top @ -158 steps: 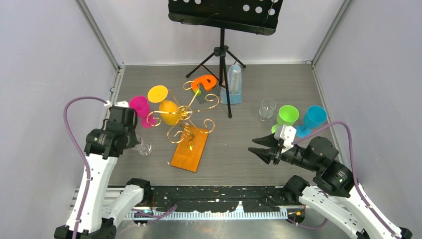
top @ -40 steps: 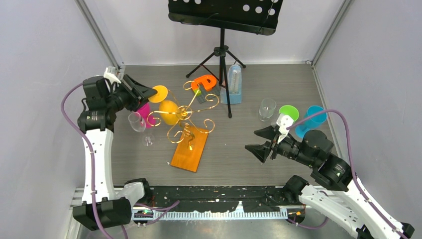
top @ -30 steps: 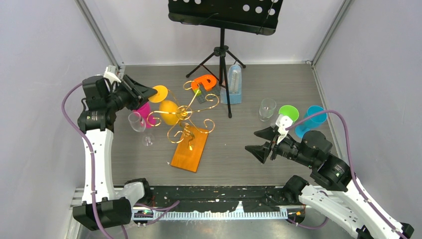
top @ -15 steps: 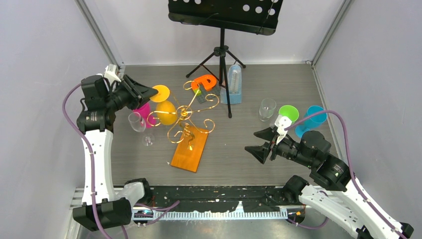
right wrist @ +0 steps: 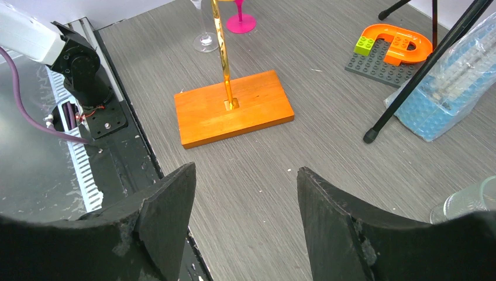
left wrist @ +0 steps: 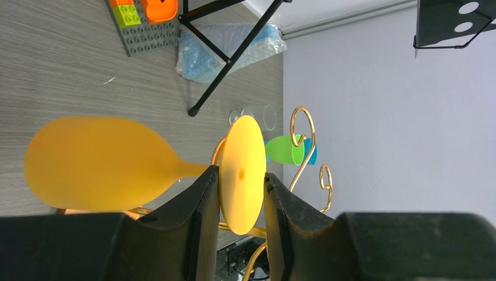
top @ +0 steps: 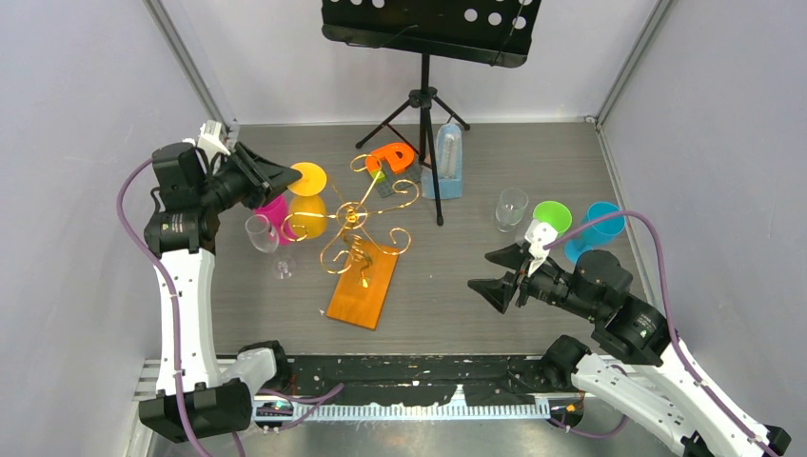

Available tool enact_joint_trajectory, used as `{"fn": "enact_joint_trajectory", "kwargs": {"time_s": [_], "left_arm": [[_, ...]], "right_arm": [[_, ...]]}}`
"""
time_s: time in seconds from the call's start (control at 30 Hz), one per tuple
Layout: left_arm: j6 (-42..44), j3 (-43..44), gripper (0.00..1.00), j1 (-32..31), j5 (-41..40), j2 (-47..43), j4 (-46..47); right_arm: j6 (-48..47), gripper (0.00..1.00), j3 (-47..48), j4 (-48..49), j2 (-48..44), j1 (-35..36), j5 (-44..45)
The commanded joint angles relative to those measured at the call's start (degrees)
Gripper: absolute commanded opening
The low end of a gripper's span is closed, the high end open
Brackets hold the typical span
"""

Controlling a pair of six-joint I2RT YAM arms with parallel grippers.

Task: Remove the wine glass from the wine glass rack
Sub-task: Pick up the wine glass from the wine rack.

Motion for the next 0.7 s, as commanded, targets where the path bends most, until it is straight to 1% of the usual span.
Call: {"fn": "enact_joint_trajectory", "kwargs": {"time_s": [0.0, 0.2, 0.3, 0.43, 0.67], "left_arm": [[0.8, 1.4, 0.31, 0.3, 2.8, -1.0, 1.7], [0.6, 0.6, 0.27, 0.4, 3.7, -1.1, 2.4], [0.1, 0.2, 0.23, 0.4, 4.5, -1.1, 3.1], [-0.4, -0.1, 0.21, 0.4, 5.1, -0.9, 3.9], [-0.4, -0.5, 0.14, 0.4, 5.7, -0.6, 4.3]], "right_arm": [[0.8, 0.70, -0.3, 2.4, -0.3, 0.1, -0.6], [0.8, 0.70, -0.5, 2.6, -0.3, 0.1, -0.8], [0.9, 0.70, -0.6, 2.6, -0.3, 0.2, -0.8], [0.8, 0.70, -0.7, 2.5, -0.4, 0.2, -0.7], [0.9, 0.70, -0.8, 2.6, -0.6, 0.2, -0.7]]}}
